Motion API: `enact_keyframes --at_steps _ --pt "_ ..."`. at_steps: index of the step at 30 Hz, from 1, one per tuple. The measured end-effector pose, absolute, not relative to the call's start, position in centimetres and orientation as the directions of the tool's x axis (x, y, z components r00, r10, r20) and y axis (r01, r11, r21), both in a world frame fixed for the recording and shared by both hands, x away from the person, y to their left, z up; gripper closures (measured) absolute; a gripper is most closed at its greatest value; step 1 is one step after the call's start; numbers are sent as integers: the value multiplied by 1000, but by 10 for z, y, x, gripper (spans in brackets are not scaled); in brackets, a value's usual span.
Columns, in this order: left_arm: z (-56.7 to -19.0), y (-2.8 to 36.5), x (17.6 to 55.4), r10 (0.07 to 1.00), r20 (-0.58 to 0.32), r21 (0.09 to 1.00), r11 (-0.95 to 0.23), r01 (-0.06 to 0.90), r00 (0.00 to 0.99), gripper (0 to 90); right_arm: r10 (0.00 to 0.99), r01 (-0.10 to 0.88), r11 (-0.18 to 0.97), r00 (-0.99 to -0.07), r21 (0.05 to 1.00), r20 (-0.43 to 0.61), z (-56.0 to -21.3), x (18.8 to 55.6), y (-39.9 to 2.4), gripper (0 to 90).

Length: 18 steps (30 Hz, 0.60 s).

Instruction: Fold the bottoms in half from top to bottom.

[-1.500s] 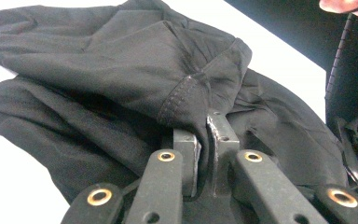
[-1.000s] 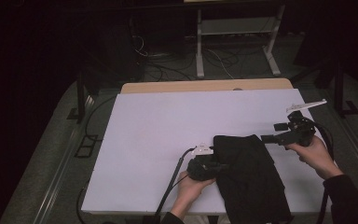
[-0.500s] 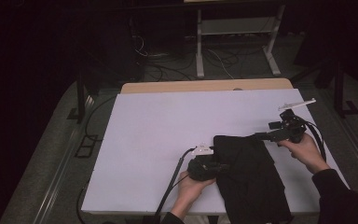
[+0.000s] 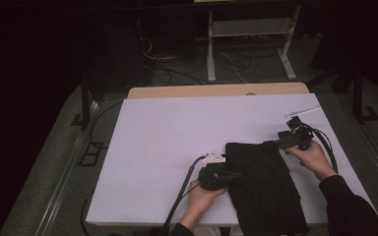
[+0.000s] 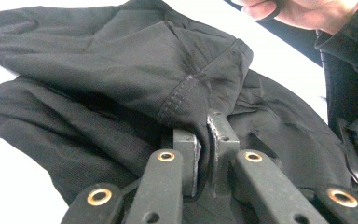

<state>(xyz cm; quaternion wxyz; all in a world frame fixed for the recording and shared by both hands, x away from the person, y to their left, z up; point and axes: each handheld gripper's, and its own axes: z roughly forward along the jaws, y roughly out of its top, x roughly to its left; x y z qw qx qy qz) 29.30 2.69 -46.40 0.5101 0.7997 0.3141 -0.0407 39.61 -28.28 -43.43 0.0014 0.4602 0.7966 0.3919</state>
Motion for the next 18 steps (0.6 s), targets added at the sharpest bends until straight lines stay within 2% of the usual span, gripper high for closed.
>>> enact_keyframes --at_steps 6,18 --pt "-465 27 293 459 -386 790 -284 544 800 831 725 746 256 -569 615 388 -440 398 -280 5" --pt "-464 27 293 461 -378 791 -289 539 803 831 698 769 269 -571 580 433 -451 400 -273 89"
